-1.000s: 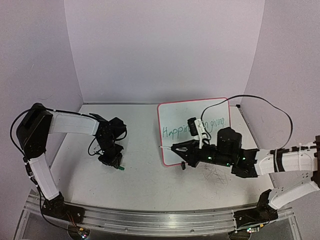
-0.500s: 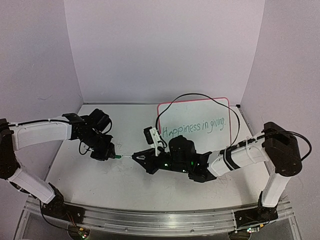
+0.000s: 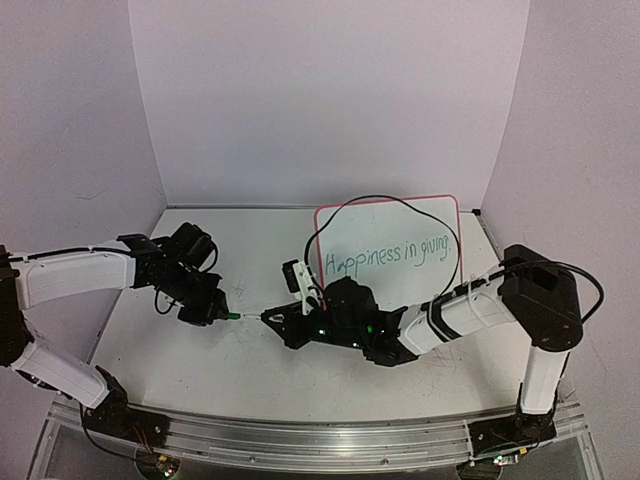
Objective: Write a sentence on the whiteboard
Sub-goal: Insert the whiteboard marker without the cap into the pen cap.
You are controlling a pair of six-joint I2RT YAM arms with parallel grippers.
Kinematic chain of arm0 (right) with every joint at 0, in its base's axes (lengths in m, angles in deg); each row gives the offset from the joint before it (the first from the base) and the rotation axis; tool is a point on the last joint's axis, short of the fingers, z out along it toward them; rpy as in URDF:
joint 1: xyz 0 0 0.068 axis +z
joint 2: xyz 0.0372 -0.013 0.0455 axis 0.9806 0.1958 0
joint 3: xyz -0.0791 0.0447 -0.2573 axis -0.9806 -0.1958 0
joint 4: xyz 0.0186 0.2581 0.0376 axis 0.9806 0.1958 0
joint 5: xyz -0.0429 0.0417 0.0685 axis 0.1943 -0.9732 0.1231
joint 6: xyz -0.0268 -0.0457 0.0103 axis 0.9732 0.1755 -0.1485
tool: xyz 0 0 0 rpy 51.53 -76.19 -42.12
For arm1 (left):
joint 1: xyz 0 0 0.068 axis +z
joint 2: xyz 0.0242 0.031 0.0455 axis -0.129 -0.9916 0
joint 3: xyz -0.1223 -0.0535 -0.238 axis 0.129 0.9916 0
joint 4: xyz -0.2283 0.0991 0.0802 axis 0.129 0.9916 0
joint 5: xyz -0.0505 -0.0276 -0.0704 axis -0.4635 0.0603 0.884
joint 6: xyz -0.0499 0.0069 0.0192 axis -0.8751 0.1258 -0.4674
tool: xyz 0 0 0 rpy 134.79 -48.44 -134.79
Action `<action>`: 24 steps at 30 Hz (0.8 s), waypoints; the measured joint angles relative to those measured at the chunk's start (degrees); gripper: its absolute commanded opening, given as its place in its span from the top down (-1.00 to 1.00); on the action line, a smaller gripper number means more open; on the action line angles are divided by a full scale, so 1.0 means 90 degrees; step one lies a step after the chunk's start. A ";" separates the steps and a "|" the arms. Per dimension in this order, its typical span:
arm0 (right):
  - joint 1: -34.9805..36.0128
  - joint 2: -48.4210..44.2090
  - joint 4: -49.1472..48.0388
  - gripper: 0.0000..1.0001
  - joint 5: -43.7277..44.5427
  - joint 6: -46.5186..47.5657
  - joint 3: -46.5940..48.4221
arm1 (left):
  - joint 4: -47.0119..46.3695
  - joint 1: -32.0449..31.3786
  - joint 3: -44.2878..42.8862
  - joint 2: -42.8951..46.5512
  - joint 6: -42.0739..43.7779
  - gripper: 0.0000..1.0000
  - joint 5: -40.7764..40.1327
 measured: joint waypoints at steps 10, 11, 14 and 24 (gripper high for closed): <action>0.0000 0.0169 -0.0017 1.00 -0.0015 -0.0026 0.0115 | -0.0191 0.0000 0.0078 0.0000 0.0002 1.00 0.0062; 0.0000 0.0175 -0.0017 1.00 -0.0017 -0.0026 0.0124 | -0.0202 0.0000 0.0079 0.0000 0.0002 1.00 0.0067; 0.0000 0.0223 -0.0028 1.00 -0.0015 -0.0043 0.0178 | -0.0243 0.0000 0.0089 0.0000 0.0002 1.00 0.0074; 0.0000 0.0350 -0.0066 1.00 0.0016 -0.0055 0.0232 | -0.0370 0.0000 0.0205 0.0000 0.0002 1.00 0.0168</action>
